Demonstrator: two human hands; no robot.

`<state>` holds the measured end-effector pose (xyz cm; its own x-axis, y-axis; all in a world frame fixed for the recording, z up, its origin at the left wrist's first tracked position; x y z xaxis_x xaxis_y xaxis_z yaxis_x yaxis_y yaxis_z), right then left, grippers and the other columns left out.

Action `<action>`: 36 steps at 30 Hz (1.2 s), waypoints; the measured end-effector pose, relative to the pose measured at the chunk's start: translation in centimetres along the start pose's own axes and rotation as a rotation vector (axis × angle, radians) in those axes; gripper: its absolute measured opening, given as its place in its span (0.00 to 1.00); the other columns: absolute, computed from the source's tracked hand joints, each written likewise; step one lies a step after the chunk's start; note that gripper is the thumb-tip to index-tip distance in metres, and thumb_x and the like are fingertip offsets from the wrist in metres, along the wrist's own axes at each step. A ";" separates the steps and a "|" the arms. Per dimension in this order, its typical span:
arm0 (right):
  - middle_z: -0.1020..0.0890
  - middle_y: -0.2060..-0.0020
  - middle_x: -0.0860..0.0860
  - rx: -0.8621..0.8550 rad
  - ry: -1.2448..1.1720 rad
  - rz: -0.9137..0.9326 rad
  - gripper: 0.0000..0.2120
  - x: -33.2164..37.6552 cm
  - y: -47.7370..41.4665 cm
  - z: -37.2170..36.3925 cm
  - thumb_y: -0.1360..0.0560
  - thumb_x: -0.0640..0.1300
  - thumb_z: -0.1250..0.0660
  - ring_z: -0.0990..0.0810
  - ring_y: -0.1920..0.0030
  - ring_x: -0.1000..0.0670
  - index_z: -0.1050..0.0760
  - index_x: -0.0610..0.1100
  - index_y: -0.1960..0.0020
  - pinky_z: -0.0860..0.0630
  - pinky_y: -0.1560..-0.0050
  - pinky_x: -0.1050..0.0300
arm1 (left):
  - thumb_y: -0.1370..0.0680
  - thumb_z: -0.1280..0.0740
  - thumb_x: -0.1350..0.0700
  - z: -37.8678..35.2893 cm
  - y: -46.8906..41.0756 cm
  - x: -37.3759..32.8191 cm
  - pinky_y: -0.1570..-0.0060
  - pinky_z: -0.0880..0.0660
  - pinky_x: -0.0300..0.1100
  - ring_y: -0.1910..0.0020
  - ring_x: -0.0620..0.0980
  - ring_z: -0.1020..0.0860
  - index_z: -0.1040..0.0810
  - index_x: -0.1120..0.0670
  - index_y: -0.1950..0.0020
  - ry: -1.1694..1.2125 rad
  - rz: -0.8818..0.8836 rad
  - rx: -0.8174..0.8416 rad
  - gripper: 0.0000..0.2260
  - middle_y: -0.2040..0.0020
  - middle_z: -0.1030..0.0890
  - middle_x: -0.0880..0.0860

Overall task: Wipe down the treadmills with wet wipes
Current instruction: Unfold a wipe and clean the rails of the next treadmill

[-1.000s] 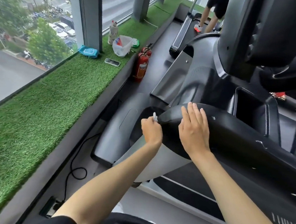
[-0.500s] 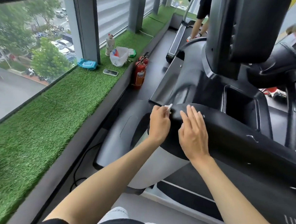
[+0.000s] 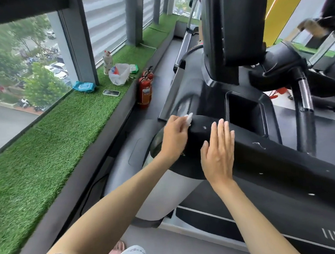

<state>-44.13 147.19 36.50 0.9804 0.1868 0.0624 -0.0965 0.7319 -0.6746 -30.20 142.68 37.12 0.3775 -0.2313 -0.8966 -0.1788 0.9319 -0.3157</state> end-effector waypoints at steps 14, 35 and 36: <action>0.39 0.27 0.32 0.034 0.102 0.062 0.24 -3.5 1.0 1.2 0.19 0.42 0.46 0.43 0.25 0.35 0.38 0.44 0.24 0.51 0.25 0.38 | 0.20 0.36 0.61 -1.1 0.1 -0.7 0.54 0.34 0.35 0.55 0.53 0.26 0.19 0.63 0.51 -0.181 -0.115 -0.111 0.08 0.53 0.28 0.54; 0.32 0.30 0.34 -0.021 0.068 0.148 0.23 -4.8 0.9 1.8 0.20 0.42 0.49 0.35 0.27 0.38 0.36 0.33 0.27 0.44 0.25 0.42 | 0.19 0.40 0.65 -6.7 3.2 -4.3 0.28 0.42 0.36 0.29 0.43 0.34 0.22 0.57 0.36 -0.182 -0.314 0.058 0.14 0.33 0.24 0.52; 0.32 0.30 0.34 -0.026 0.073 0.147 0.24 -4.9 0.8 1.7 0.20 0.42 0.49 0.35 0.28 0.38 0.37 0.32 0.27 0.42 0.26 0.43 | 0.19 0.40 0.64 -5.7 2.6 -3.7 0.29 0.40 0.37 0.30 0.45 0.32 0.22 0.57 0.36 -0.169 -0.274 0.002 0.14 0.34 0.23 0.53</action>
<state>-49.28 148.04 36.91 0.9661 0.2417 -0.0913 -0.2362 0.6831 -0.6911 -37.26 144.38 37.82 0.5572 -0.4239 -0.7140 -0.0482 0.8419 -0.5374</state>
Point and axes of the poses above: each hand's wrist, its own y-axis away from the middle knuckle, its own z-axis out of the back of the hand, x = y × z, the point moved 6 cm from there along -y, towards the middle knuckle
